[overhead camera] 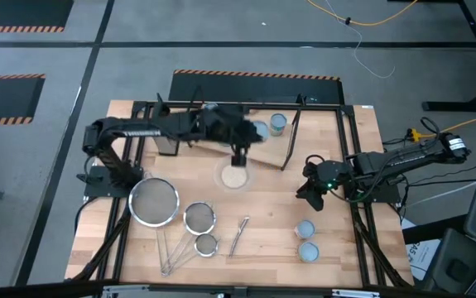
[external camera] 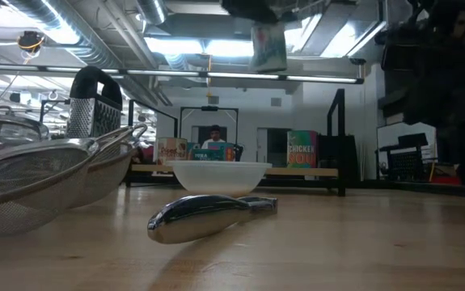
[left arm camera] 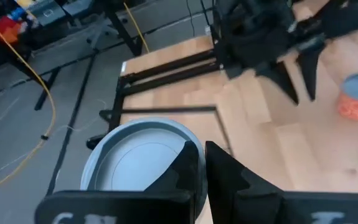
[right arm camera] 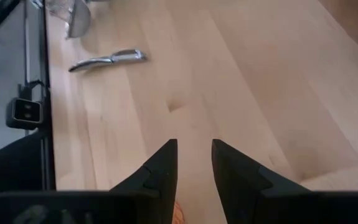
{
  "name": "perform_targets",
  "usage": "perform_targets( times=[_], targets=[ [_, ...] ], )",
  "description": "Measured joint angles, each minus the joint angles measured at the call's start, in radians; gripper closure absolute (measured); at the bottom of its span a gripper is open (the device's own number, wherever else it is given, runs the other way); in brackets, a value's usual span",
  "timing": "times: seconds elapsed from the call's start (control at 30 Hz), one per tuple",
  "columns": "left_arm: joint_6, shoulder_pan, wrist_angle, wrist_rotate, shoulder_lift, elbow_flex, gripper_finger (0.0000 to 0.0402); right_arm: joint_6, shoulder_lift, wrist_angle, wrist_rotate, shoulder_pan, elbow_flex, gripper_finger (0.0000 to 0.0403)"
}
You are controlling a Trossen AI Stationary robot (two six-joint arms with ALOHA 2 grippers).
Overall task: Pick and place cans onto a shelf
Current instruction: Put the canned mixed vegetables on the shelf
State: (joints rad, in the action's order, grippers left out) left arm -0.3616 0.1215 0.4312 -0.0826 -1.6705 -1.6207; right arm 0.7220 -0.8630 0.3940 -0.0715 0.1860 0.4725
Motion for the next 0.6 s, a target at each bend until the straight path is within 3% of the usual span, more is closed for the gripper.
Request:
perform_targets(
  times=[0.27,0.5,0.6],
  targets=[
    [-0.016,0.220,0.007,0.260,-0.033,0.000,0.0394,-0.025,0.000,-0.008,0.002,-0.001,0.000,0.0300],
    [-0.016,0.335,-0.030,0.401,-0.135,0.001,0.0394,-0.027,0.000,-0.008,0.002,-0.001,0.000,0.0300],
    [-0.017,0.356,-0.072,0.417,-0.194,0.001,0.0394,-0.027,0.000,-0.008,0.002,-0.001,0.000,0.0300]
  ],
)
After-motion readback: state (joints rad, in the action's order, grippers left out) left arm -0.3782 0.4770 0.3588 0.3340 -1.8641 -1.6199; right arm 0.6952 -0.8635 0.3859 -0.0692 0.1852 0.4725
